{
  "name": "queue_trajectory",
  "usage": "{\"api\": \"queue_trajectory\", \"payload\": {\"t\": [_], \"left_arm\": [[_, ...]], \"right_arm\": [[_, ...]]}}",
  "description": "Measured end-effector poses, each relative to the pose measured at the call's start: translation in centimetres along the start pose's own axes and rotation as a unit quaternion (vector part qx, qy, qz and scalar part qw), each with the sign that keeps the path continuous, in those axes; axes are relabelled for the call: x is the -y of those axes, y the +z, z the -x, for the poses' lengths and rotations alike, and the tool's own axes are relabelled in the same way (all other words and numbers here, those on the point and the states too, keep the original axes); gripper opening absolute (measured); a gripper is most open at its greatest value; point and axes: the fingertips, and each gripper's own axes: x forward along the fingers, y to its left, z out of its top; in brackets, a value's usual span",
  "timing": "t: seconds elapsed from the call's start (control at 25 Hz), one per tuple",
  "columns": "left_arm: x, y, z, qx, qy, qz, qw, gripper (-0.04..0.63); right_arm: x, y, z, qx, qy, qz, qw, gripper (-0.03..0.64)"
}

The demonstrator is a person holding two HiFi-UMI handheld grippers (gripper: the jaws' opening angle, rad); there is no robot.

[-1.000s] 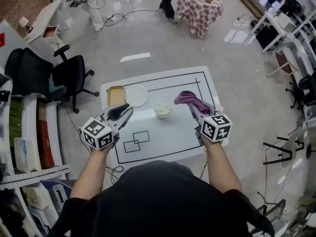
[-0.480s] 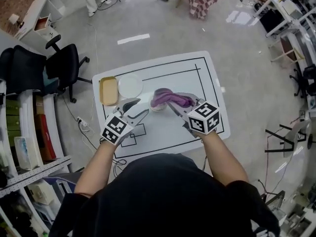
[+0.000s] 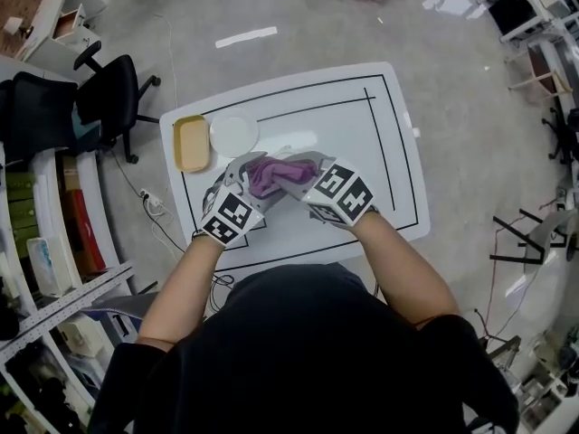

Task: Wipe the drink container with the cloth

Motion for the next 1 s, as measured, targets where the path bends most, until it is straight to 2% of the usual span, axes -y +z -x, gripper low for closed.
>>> {"api": "queue_trajectory", "payload": {"t": [0.24,0.56,1.0], "left_arm": [[0.6,0.6,-2.1,-0.007,-0.004,-0.043,0.9991,0.365],[0.3,-0.2,-1.9,-0.011,-0.01,-0.031,0.9994,0.37],[-0.7,-0.7,-1.3,-0.017,-0.008,-0.011,0.9998,0.339]], "right_arm": [[1.3,-2.0,-0.9,-0.023,-0.016,-0.001,1.0,0.077],[1.7,-2.2,-1.0,-0.029,-0.05,0.024,0.998,0.077],[5.5,-2.6,2.4,-0.005,-0.095,-0.007,0.995,0.08]]}}
